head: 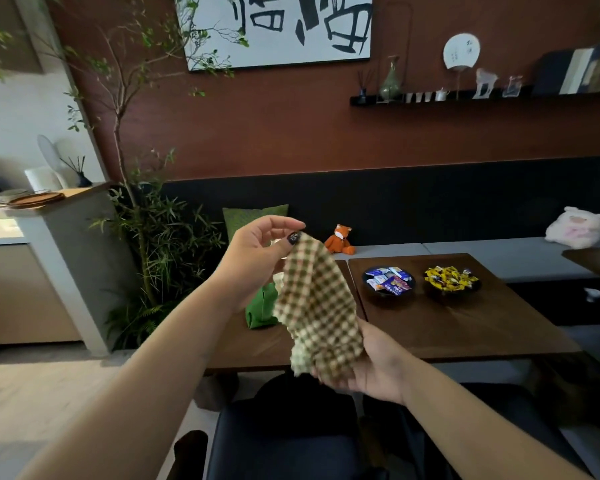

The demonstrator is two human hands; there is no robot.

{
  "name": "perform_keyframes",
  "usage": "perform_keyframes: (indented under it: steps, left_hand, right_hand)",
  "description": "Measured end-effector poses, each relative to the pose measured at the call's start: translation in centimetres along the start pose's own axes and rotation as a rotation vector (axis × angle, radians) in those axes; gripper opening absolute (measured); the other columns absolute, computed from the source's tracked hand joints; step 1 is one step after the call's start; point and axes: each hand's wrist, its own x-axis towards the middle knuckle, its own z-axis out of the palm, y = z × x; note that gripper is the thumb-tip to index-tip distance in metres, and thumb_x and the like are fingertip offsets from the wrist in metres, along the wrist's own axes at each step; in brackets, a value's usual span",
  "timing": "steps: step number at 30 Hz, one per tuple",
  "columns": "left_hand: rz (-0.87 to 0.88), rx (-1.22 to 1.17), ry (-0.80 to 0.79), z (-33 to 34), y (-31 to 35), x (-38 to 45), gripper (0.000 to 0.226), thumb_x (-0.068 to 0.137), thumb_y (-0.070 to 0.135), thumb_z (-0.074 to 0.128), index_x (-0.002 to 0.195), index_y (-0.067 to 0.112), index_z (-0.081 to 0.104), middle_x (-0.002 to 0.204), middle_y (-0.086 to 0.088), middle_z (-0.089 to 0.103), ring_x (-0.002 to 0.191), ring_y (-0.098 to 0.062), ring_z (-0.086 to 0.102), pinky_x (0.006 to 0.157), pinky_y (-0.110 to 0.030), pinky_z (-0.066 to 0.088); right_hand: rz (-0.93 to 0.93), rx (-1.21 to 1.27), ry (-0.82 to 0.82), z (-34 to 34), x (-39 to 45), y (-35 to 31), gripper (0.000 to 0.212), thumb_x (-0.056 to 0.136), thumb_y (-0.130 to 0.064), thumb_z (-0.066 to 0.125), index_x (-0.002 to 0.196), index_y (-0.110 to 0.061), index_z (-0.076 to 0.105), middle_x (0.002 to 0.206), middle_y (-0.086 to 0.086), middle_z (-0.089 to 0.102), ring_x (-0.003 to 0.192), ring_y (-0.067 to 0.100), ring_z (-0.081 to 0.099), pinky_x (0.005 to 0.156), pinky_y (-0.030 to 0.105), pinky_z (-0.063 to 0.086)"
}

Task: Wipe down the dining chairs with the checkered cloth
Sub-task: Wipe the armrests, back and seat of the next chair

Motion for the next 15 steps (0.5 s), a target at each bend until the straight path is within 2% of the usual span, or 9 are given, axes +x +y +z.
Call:
perform_keyframes:
  steps: [3, 6, 9, 11, 13, 15]
  left_hand:
    - [-0.046, 0.039, -0.034, -0.6, 0.3, -0.1, 0.023, 0.096, 0.003, 0.056, 0.103, 0.019, 0.072, 0.099, -0.001, 0.075, 0.078, -0.017, 0.071, 0.069, -0.034, 0.062]
    - [-0.078, 0.114, -0.011, -1.4, 0.4, -0.2, 0.038, 0.096, -0.008, 0.048, 0.101, 0.019, 0.074, 0.098, -0.002, 0.076, 0.08, -0.015, 0.072, 0.065, -0.025, 0.059]
    - [-0.129, 0.072, 0.065, -2.0, 0.2, -0.3, 0.036, 0.094, -0.009, 0.049, 0.097, 0.015, 0.075, 0.097, -0.009, 0.076, 0.088, -0.021, 0.073, 0.076, -0.034, 0.061]
    - [-0.136, 0.041, 0.12, -2.2, 0.0, -0.3, 0.025, 0.092, -0.003, 0.059, 0.096, 0.015, 0.075, 0.095, -0.011, 0.076, 0.086, -0.024, 0.071, 0.08, -0.037, 0.06]
    - [-0.108, 0.025, 0.171, -2.1, -0.3, -0.2, 0.017, 0.087, 0.003, 0.069, 0.099, 0.013, 0.075, 0.091, -0.01, 0.076, 0.082, -0.021, 0.071, 0.075, -0.033, 0.061]
    - [-0.073, 0.024, 0.213, -2.0, -0.4, 0.0, 0.021, 0.081, 0.003, 0.075, 0.1, 0.012, 0.075, 0.089, -0.008, 0.076, 0.078, -0.017, 0.071, 0.068, -0.026, 0.06]
  right_hand:
    - [-0.203, 0.12, 0.204, 0.0, 0.3, -1.3, 0.032, 0.103, -0.021, 0.037, 0.118, -0.002, 0.057, 0.102, 0.017, 0.071, 0.082, 0.027, 0.066, 0.066, 0.036, 0.053]
    - [-0.334, -0.032, 0.355, -1.2, -0.6, -2.9, 0.023, 0.099, -0.014, 0.045, 0.11, -0.003, 0.061, 0.1, 0.014, 0.07, 0.079, 0.021, 0.065, 0.063, 0.031, 0.053]
    - [-0.455, -0.239, 0.477, -2.3, -2.1, -4.8, 0.016, 0.092, -0.014, 0.058, 0.103, -0.01, 0.068, 0.089, 0.004, 0.071, 0.077, 0.014, 0.067, 0.066, 0.028, 0.054]
    - [-0.493, -0.22, 0.474, -2.6, -3.3, -6.5, 0.014, 0.085, -0.014, 0.065, 0.098, -0.012, 0.069, 0.096, 0.005, 0.071, 0.092, 0.018, 0.065, 0.076, 0.031, 0.051]
    - [-0.5, -0.159, 0.364, -2.7, -4.5, -8.4, 0.026, 0.076, -0.011, 0.07, 0.102, -0.008, 0.068, 0.101, 0.007, 0.072, 0.096, 0.022, 0.066, 0.076, 0.032, 0.052]
    - [-0.506, -0.17, 0.244, -2.5, -5.4, -10.1, 0.04, 0.068, -0.006, 0.073, 0.108, -0.01, 0.066, 0.103, 0.006, 0.073, 0.096, 0.02, 0.069, 0.075, 0.032, 0.055]
